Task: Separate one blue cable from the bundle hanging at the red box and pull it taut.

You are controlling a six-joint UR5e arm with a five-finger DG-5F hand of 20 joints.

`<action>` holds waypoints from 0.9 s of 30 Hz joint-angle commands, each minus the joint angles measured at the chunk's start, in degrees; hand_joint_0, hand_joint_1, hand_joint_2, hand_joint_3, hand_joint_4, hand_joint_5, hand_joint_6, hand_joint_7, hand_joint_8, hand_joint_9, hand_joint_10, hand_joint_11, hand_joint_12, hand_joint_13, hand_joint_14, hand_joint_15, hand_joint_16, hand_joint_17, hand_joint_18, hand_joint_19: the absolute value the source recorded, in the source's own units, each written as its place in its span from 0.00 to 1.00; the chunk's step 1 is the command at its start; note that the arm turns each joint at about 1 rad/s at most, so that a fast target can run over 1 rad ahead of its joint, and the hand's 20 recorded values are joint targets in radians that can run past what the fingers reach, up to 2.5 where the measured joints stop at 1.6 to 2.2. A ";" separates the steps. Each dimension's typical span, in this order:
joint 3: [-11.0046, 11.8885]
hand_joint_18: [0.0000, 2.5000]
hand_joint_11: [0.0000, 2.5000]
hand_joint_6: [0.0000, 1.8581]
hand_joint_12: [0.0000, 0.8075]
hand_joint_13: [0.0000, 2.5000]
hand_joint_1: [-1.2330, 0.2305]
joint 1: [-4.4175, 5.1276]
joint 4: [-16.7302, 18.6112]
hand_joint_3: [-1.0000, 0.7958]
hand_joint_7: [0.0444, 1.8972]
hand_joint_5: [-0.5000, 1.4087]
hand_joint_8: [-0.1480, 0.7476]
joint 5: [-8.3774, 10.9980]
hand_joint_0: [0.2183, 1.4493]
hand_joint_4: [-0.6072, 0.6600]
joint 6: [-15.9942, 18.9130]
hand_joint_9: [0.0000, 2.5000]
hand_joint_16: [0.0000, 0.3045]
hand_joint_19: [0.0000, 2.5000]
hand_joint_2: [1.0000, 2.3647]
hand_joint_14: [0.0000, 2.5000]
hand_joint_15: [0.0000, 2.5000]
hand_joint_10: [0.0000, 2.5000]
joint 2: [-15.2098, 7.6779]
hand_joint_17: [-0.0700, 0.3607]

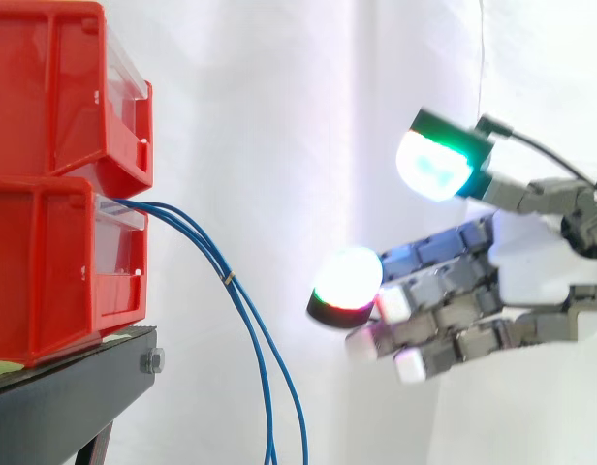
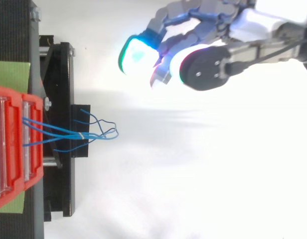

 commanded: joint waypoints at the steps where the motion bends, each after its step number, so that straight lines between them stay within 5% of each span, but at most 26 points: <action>1: 1.11 0.22 0.18 0.27 0.43 0.24 0.48 0.20 0.25 0.31 0.44 0.18 0.57 -0.10 0.31 0.75 0.09 0.35 0.15 0.18 0.00 0.00 0.10 0.00 -2.47 0.40; 6: 2.08 0.22 0.18 0.27 0.43 0.24 0.48 0.90 3.16 0.31 0.44 0.18 0.56 0.52 0.31 0.75 -0.35 0.35 0.15 0.18 0.00 0.00 0.10 0.00 -3.79 0.40; 10: 2.08 0.22 0.18 0.27 0.43 0.24 0.47 2.05 4.65 0.30 0.44 0.18 0.57 2.98 0.31 0.76 -2.72 0.35 0.15 0.18 0.00 0.00 0.10 0.00 -5.28 0.40; 27: 3.31 0.22 0.18 0.27 0.43 0.24 0.42 3.45 8.78 0.28 0.44 0.18 0.56 1.48 0.28 0.76 0.44 0.35 0.15 0.19 0.00 0.00 0.11 0.00 -8.27 0.40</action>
